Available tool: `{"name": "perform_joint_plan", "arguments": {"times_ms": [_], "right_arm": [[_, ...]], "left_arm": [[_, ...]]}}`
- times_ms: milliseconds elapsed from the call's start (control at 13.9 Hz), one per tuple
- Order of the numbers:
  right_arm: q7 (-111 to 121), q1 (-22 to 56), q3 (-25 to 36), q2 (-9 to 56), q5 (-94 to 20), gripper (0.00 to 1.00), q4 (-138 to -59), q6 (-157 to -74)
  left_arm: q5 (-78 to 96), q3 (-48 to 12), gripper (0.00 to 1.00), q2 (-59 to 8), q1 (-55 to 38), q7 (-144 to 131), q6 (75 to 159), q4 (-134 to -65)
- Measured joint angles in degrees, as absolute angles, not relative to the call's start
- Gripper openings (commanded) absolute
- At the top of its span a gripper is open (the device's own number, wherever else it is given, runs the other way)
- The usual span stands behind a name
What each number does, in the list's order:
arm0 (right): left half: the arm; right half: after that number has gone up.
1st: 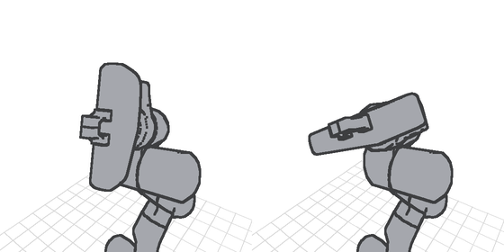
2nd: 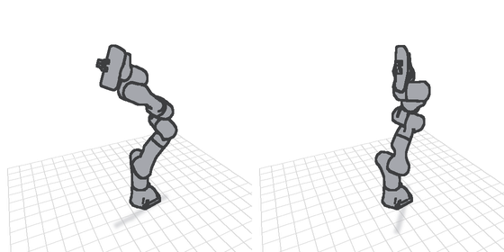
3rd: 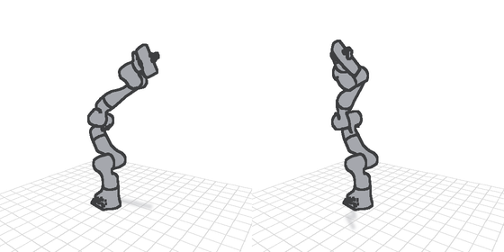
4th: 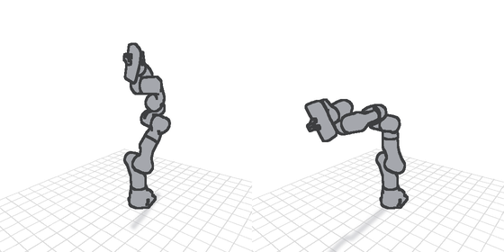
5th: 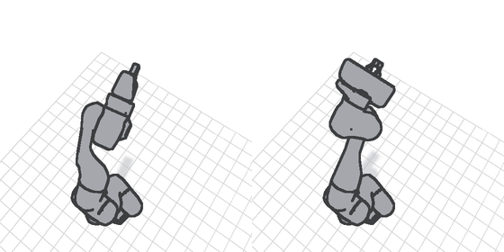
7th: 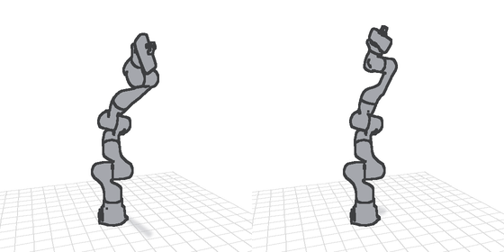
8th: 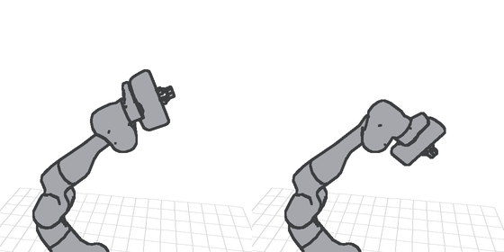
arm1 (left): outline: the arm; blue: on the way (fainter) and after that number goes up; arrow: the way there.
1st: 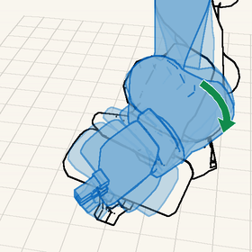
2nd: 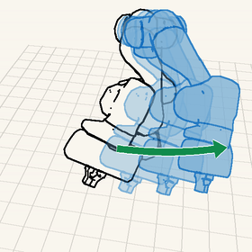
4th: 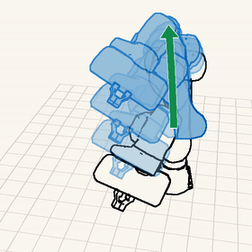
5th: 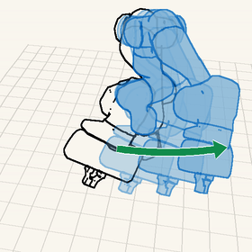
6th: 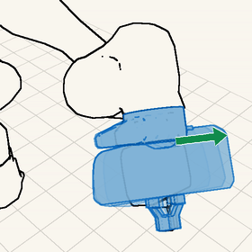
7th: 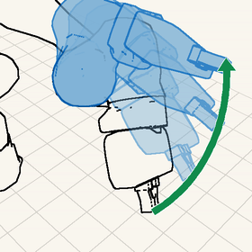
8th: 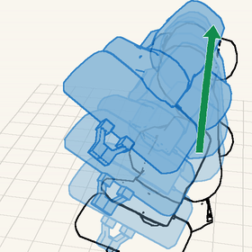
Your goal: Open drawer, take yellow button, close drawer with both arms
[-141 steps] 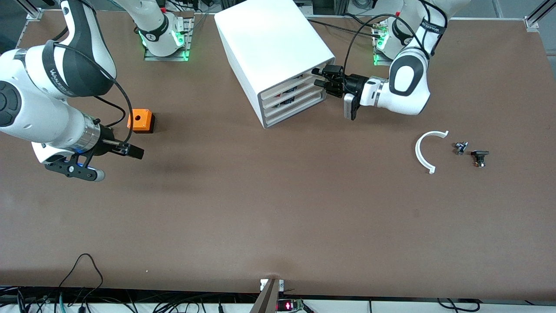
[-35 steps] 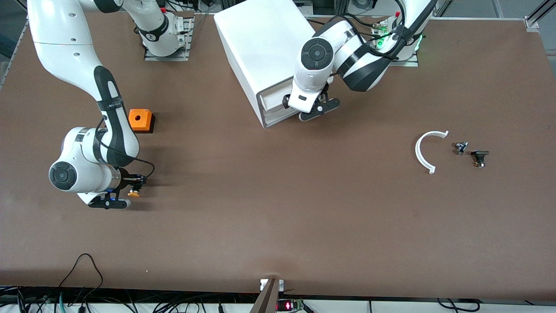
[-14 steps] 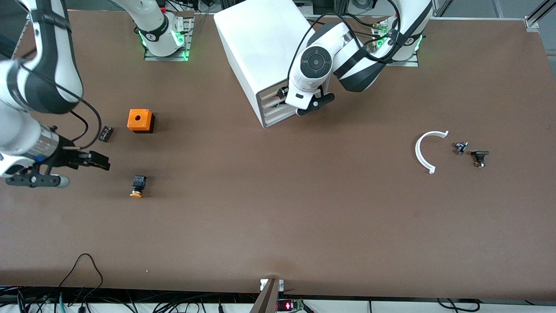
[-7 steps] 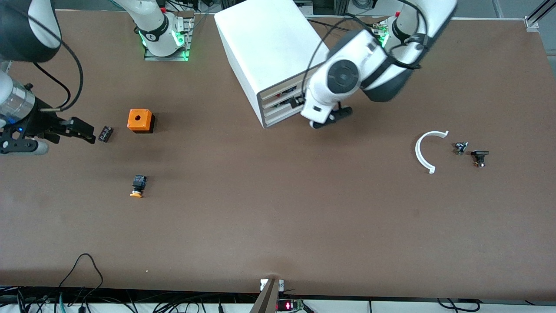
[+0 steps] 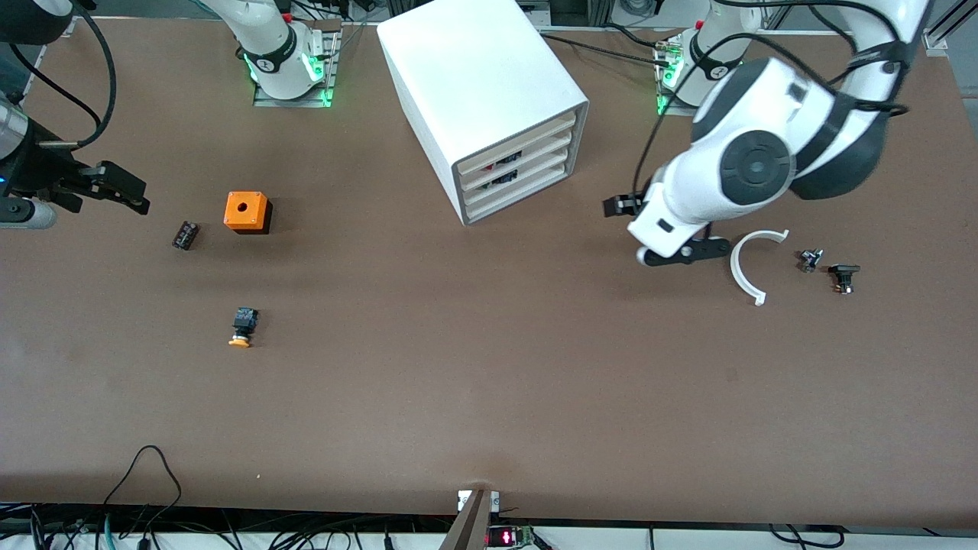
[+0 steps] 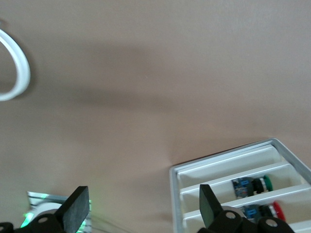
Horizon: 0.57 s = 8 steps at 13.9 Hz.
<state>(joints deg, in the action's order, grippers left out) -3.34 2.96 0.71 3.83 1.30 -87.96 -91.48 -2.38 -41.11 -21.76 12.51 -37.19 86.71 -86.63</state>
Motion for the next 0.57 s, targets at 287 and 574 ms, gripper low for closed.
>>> {"name": "perform_joint_plan", "arguments": {"times_ms": [287,574], "right_arm": [[-3.53,2.83,0.53,3.87,1.3,1.0,-83.88,-87.67],[-3.57,2.77,0.28,4.68,1.3,1.0,-83.8,-87.62]], "left_arm": [[-2.57,-33.33,1.0,-17.78,14.16,-19.92,84.63,-83.02],[-1.42,-17.09,1.0,-11.93,6.45,-7.01,87.39,-84.05]]}}
